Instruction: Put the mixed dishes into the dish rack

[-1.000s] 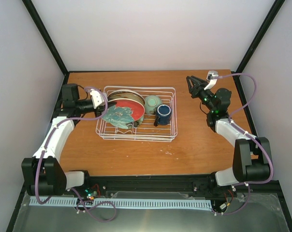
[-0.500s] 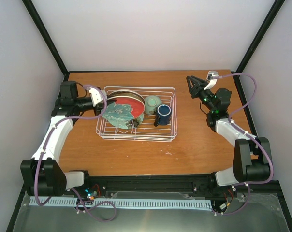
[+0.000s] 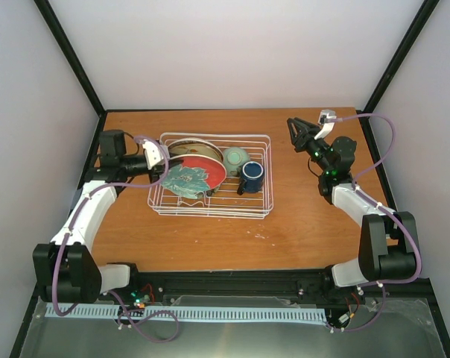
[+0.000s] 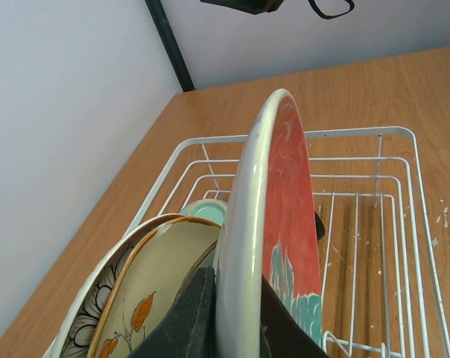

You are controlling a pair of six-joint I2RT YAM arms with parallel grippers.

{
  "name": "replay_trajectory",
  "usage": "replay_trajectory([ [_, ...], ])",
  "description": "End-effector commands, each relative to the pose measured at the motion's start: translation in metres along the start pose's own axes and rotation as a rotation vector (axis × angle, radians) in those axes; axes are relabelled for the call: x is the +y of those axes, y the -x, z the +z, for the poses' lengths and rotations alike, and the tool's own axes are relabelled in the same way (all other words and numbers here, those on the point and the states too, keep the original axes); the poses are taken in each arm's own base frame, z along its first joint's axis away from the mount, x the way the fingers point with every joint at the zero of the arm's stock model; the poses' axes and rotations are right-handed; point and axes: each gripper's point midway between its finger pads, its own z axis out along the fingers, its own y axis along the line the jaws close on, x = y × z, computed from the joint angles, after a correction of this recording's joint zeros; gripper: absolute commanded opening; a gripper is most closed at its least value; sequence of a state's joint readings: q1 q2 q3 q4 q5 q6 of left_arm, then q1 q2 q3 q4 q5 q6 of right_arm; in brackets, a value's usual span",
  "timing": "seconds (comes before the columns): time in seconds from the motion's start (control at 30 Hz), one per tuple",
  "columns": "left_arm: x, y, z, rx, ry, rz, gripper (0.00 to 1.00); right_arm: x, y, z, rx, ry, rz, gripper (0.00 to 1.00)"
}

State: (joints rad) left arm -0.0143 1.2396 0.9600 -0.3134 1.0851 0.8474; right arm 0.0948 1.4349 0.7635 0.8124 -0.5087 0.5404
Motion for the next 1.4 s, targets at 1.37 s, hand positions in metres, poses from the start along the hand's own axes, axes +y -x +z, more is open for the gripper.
replay_trajectory([
  [1.37,0.020,-0.044,-0.004,-0.059,0.049,0.010,0.14,0.003,0.005,-0.002,-0.029,0.023,-0.013,0.28],
])
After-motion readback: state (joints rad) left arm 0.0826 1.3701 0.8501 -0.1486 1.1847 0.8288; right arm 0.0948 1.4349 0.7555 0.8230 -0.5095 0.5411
